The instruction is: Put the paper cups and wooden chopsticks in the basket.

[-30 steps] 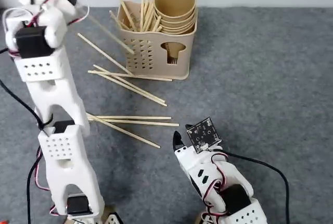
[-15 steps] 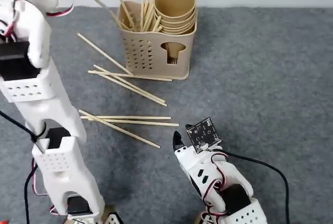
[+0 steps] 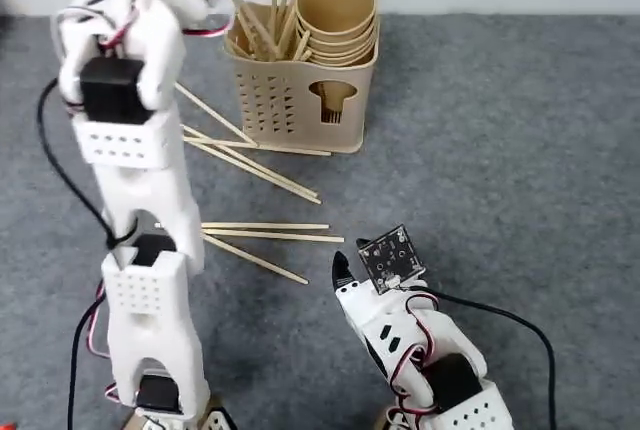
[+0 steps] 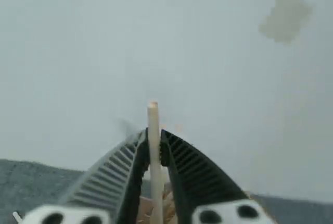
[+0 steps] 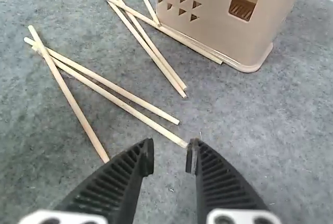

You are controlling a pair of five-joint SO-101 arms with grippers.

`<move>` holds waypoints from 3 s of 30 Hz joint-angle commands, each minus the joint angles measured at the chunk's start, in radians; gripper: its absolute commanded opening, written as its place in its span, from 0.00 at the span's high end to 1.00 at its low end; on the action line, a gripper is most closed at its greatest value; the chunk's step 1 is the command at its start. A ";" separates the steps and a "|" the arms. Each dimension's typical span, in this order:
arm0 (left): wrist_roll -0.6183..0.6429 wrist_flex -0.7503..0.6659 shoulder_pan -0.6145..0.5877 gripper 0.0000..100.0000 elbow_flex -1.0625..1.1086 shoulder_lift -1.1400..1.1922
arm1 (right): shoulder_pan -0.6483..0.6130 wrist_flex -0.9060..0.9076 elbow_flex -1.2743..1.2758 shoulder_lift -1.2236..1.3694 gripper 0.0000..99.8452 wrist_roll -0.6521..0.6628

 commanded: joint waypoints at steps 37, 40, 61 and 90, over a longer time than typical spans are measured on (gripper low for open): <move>0.824 0.434 -0.318 0.84 -0.067 0.034 | -0.004 -0.025 -0.006 -0.013 0.89 -0.006; 0.896 0.434 -0.334 0.84 -0.045 0.040 | -0.004 -0.025 -0.006 -0.013 0.89 -0.005; 0.756 0.334 -0.209 0.84 1.578 -0.669 | -0.002 -0.025 -0.006 -0.012 0.89 -0.005; 1.111 -0.574 -0.175 0.75 2.456 -0.801 | -0.008 -0.016 -0.008 -0.008 0.89 -0.003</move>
